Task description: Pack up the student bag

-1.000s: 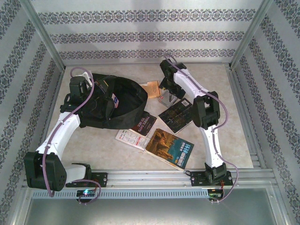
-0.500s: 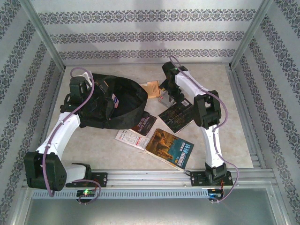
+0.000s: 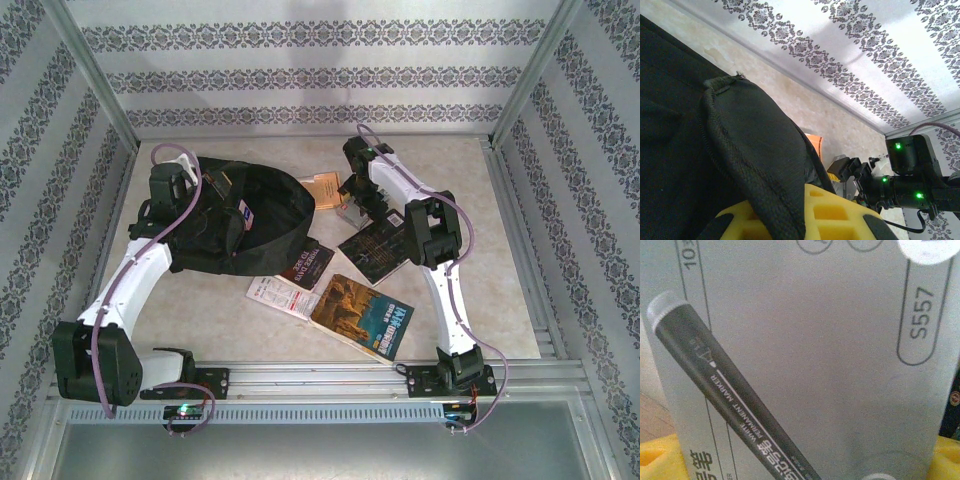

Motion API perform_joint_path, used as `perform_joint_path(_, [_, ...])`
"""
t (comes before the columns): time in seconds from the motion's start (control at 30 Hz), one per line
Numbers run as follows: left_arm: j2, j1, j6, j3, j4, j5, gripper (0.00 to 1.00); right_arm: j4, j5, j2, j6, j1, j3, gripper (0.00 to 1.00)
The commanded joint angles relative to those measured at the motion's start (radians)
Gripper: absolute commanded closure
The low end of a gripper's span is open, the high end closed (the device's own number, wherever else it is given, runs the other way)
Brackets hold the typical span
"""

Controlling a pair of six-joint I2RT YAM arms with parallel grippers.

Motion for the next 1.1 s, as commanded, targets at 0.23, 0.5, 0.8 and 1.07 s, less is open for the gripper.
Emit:
perform_joint_path(0.23, [0.064,-0.012,-0.002,0.034,0.058,0.101,0.99,0.042,0.097,-0.189,-0.191,0.008,-0.047,0.16])
perform_joint_path(0.5, [0.131,-0.119,0.013,0.11,-0.008,0.203,0.6,0.224,0.142,-0.446,-0.471,0.064,-0.286,0.22])
perform_joint_path(0.8, [0.062,-0.197,0.092,0.196,-0.182,0.192,0.17,0.542,-0.029,-0.757,-0.79,0.222,-0.681,0.23])
perform_joint_path(1.07, [0.084,-0.267,0.027,0.15,-0.095,0.269,0.06,0.735,-0.13,-0.918,-0.855,0.331,-0.893,0.23])
